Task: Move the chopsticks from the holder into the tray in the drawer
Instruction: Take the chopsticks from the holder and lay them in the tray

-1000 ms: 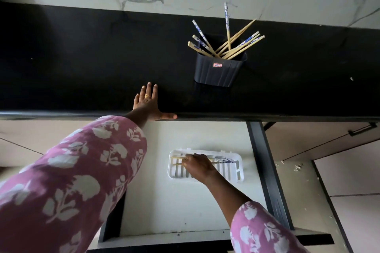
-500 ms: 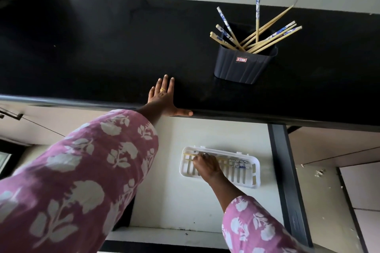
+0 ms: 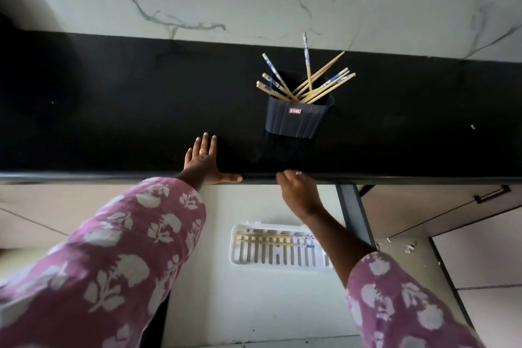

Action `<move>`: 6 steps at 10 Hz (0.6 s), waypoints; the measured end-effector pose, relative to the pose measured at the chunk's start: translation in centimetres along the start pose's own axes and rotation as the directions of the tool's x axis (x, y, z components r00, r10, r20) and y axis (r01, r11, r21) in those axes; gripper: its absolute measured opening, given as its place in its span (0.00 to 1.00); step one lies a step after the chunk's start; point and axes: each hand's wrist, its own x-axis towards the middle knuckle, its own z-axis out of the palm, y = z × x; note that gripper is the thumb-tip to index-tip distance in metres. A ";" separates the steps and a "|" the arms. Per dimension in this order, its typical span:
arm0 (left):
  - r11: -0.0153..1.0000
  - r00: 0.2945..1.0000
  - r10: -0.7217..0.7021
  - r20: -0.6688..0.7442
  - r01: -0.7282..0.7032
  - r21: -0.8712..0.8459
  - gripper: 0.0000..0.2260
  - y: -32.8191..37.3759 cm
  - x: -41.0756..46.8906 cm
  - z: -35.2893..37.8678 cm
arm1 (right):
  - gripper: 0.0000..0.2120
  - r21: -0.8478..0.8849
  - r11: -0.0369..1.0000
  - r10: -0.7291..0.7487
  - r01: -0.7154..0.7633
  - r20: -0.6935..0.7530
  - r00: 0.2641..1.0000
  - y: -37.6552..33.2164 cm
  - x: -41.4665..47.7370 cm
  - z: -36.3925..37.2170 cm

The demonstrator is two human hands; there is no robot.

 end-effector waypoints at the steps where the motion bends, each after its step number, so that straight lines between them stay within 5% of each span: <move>1: 1.000 1.000 0.002 -0.010 -0.002 -0.004 0.61 0.0 -0.1 0.1 | 0.10 -0.018 0.994 0.103 -0.110 -0.220 0.970 2.8 3.1 -2.7; 3: 1.000 1.000 0.001 0.002 -0.001 0.008 0.61 -0.1 0.3 0.1 | 0.08 0.070 0.982 0.190 -0.177 -0.295 0.936 6.4 9.0 -6.0; 6: 1.000 1.000 -0.002 -0.003 0.002 0.019 0.62 -0.2 0.8 0.4 | 0.07 0.190 0.940 0.290 -0.282 -0.015 0.957 6.5 15.3 -7.9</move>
